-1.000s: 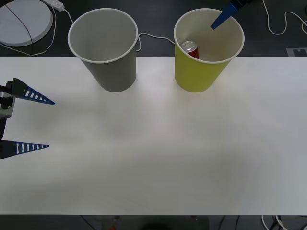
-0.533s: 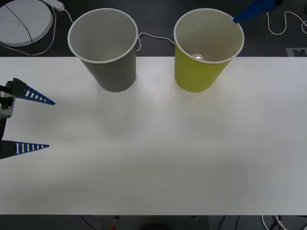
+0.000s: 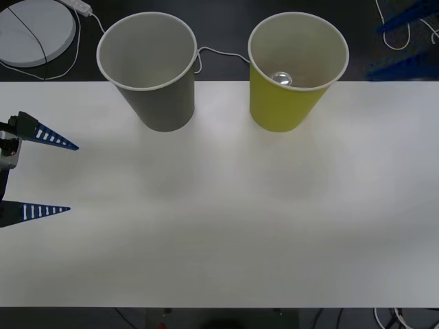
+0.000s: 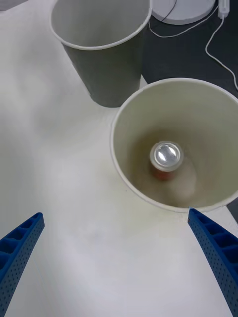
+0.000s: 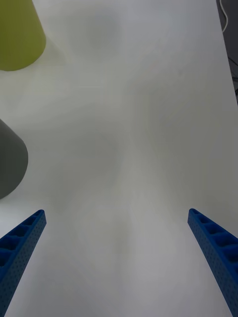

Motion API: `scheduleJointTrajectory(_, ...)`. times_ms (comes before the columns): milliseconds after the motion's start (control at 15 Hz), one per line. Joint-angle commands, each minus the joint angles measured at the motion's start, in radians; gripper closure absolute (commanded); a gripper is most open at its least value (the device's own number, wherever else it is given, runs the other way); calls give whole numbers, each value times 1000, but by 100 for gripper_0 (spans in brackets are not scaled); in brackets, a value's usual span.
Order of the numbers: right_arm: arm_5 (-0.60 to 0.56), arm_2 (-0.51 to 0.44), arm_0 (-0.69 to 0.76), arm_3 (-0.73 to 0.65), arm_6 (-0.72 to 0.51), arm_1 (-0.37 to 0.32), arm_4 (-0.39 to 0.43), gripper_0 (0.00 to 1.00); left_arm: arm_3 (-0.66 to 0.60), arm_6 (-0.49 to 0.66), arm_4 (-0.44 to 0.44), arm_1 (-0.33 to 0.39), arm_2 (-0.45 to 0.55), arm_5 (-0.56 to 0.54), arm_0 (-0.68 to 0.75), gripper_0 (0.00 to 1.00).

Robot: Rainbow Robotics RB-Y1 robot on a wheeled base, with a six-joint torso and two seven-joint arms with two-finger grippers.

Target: Put the can into the green bin and the plastic bottle into the gray bin

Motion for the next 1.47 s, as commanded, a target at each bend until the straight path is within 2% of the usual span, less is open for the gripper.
scheduleJointTrajectory(67, 0, -116, 178, -113, 98, 1, -39, 0, 0, 0, 0, 0, 0, 0, 0, 0)
scheduleJointTrajectory(267, 0, -180, 334, -185, 220, 7, -71, 0, 0, 0, 0, 0, 0, 0, 0, 0)
scheduleJointTrajectory(533, 0, -241, 483, -238, 358, 59, -71, 0, 0, 0, 0, 0, 0, 0, 0, 0)
scheduleJointTrajectory(1000, 0, -291, 618, -237, 565, 158, -66, 0, 0, 0, 0, 0, 0, 0, 0, 0)
scheduleJointTrajectory(1467, 0, -323, 722, -237, 733, 266, -23, 0, 0, 0, 0, 0, 0, 0, 0, 0)
